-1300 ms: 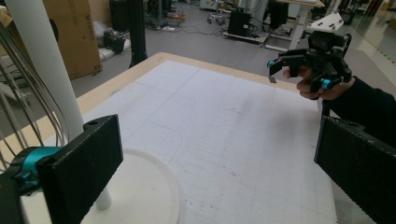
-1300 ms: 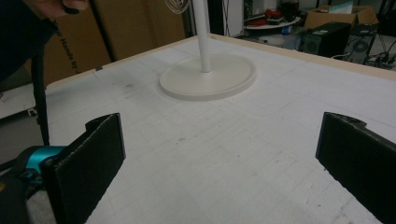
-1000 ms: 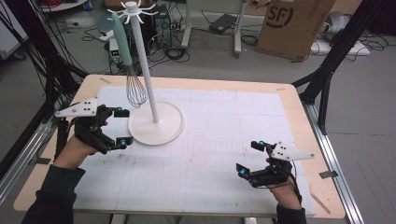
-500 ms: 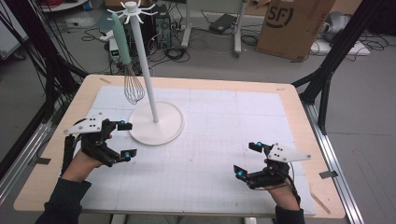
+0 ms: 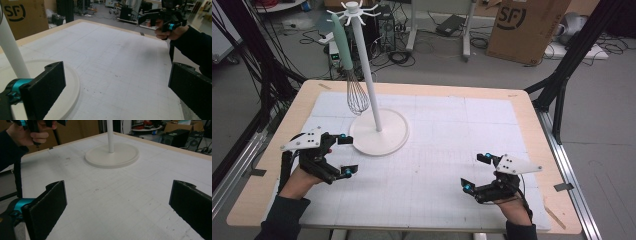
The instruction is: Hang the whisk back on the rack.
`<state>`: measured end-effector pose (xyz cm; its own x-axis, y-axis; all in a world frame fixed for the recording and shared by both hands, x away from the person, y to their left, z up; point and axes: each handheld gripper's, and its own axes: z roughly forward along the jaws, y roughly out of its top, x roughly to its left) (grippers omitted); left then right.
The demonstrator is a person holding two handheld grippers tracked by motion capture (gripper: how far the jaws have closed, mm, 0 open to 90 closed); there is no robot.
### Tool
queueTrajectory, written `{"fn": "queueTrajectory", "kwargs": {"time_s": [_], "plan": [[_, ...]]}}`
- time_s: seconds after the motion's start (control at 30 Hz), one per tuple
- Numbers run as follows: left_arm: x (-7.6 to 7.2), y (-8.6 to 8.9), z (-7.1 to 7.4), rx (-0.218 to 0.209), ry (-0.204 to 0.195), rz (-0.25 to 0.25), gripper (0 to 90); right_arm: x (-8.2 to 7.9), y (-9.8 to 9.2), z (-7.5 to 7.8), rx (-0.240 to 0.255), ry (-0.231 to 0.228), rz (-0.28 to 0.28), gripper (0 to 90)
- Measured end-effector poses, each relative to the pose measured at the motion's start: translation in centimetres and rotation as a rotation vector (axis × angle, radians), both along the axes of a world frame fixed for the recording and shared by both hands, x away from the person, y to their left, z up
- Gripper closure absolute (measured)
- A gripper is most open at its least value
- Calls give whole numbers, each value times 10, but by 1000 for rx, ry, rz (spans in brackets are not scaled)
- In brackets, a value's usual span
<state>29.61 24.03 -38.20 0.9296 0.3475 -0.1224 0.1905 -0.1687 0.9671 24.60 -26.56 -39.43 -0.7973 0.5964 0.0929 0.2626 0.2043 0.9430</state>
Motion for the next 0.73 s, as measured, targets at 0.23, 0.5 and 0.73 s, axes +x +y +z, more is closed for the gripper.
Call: {"fn": "queueTrajectory", "kwargs": {"time_s": [0.23,0.5,0.73], "plan": [[-4,2,-7,-4,-1,7,16,-1,0,0,2,-13,2,3],[-4,2,-10,-19,-9,6,16,-2,0,0,0,-10,3,3],[-5,1,-12,-18,0,9,17,-2,-2,0,2,-16,-2,3]]}}
